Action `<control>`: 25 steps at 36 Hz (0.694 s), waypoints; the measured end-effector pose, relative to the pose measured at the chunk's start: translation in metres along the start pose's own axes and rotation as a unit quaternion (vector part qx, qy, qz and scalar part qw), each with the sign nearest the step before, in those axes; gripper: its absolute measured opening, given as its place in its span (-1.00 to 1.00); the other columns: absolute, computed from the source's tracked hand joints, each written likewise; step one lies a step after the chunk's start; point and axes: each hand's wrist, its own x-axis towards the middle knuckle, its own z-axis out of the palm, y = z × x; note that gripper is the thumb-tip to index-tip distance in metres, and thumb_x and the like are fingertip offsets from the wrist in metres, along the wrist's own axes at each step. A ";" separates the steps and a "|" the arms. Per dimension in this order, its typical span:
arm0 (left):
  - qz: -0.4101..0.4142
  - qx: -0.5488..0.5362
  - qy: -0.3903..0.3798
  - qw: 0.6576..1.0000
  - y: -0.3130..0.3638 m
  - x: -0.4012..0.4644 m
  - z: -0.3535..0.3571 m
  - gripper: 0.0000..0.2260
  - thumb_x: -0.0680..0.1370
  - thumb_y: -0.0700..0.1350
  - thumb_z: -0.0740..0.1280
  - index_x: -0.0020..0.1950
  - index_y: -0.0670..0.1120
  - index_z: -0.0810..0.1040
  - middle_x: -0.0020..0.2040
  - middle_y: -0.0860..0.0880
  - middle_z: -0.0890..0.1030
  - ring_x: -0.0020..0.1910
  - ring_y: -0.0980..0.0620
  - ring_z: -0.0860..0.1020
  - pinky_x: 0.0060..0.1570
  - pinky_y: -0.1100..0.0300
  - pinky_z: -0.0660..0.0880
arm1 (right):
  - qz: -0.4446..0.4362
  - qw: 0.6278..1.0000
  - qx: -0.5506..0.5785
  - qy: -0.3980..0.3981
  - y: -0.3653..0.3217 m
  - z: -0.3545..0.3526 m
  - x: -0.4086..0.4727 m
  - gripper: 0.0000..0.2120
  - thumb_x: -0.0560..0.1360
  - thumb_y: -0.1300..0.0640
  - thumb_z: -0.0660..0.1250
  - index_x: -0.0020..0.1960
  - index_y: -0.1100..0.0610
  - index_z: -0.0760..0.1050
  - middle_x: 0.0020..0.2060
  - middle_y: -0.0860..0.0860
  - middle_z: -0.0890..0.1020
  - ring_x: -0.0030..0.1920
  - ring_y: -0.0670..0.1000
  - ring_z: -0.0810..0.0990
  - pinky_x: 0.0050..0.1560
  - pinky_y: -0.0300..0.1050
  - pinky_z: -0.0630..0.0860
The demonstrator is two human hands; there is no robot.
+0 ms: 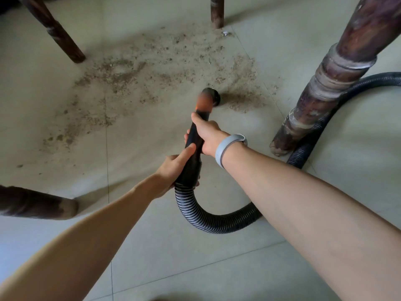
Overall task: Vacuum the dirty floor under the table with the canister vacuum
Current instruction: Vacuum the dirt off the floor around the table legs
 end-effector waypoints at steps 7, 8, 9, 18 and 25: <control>-0.003 -0.017 -0.026 1.000 -0.008 -0.009 0.021 -0.54 0.58 0.17 0.21 -0.11 -0.27 0.49 -0.32 -0.21 0.55 -0.42 -0.12 0.56 -0.41 0.14 0.55 | 0.003 0.999 -0.022 0.036 0.008 -0.018 -0.007 -0.66 0.57 -0.04 0.30 0.08 0.24 0.37 -0.23 0.11 0.50 -0.37 0.08 0.55 -0.14 -0.01 0.58; -0.002 -0.017 -0.027 0.999 -0.009 -0.009 0.023 -0.54 0.58 0.17 0.21 -0.12 -0.26 0.49 -0.32 -0.21 0.55 -0.41 -0.13 0.56 -0.41 0.14 0.55 | 0.001 0.999 -0.023 0.041 0.008 -0.019 -0.009 -0.67 0.57 -0.03 0.29 0.08 0.24 0.36 -0.24 0.11 0.49 -0.38 0.07 0.54 -0.15 -0.02 0.56; -0.004 -0.017 -0.028 0.999 -0.009 -0.010 0.025 -0.54 0.58 0.17 0.21 -0.12 -0.26 0.50 -0.31 -0.22 0.56 -0.40 -0.13 0.57 -0.40 0.13 0.56 | 0.001 0.999 -0.025 0.045 0.008 -0.021 -0.011 -0.68 0.57 -0.02 0.29 0.08 0.24 0.36 -0.24 0.11 0.49 -0.38 0.07 0.54 -0.14 -0.02 0.55; -0.015 -0.012 -0.066 0.998 -0.002 -0.017 0.031 -0.54 0.57 0.17 0.23 -0.09 -0.26 0.48 -0.31 -0.21 0.56 -0.42 -0.12 0.58 -0.40 0.13 0.55 | 0.032 0.997 -0.012 0.076 -0.003 -0.030 -0.037 -0.68 0.57 -0.01 0.31 0.11 0.22 0.35 -0.19 0.12 0.51 -0.32 0.07 0.56 -0.10 0.00 0.55; -0.012 0.004 -0.072 0.997 -0.002 -0.023 0.013 -0.53 0.56 0.19 0.23 -0.10 -0.25 0.50 -0.34 -0.20 0.57 -0.41 -0.14 0.57 -0.37 0.11 0.57 | 0.035 0.996 -0.012 0.076 0.000 -0.013 -0.045 -0.68 0.57 -0.02 0.31 0.14 0.20 0.36 -0.20 0.11 0.52 -0.34 0.06 0.56 -0.03 0.01 0.56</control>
